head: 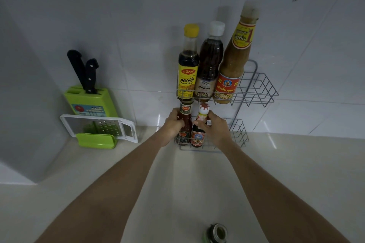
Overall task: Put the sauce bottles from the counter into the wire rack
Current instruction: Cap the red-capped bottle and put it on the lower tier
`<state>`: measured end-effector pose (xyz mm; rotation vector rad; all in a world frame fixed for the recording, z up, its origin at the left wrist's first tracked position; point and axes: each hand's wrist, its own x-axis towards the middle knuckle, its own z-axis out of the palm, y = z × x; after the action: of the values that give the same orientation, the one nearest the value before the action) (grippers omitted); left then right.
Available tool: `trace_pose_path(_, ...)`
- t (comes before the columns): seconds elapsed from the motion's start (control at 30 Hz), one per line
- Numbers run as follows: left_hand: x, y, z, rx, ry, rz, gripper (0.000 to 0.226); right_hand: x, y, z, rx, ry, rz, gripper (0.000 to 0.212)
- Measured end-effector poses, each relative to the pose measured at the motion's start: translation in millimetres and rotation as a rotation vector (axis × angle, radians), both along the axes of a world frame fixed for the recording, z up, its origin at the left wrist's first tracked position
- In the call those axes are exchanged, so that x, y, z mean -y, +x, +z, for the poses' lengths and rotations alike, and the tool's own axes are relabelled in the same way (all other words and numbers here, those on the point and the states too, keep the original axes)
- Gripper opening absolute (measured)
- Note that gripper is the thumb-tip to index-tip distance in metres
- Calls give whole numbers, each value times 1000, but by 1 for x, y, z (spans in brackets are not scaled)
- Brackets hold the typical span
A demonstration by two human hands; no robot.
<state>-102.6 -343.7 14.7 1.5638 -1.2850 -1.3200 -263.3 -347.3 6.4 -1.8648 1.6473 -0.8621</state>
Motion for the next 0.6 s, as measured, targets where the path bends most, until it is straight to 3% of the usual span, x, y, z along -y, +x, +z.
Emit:
trace_pose_path(0.3,-10,3,-7,-54,-49,-18,36,-3,-2,4,22,25,38,37)
trace_pose_path(0.6,-14,3,-15,-42,-52,2,48,-6,0,7,64,124,37,37)
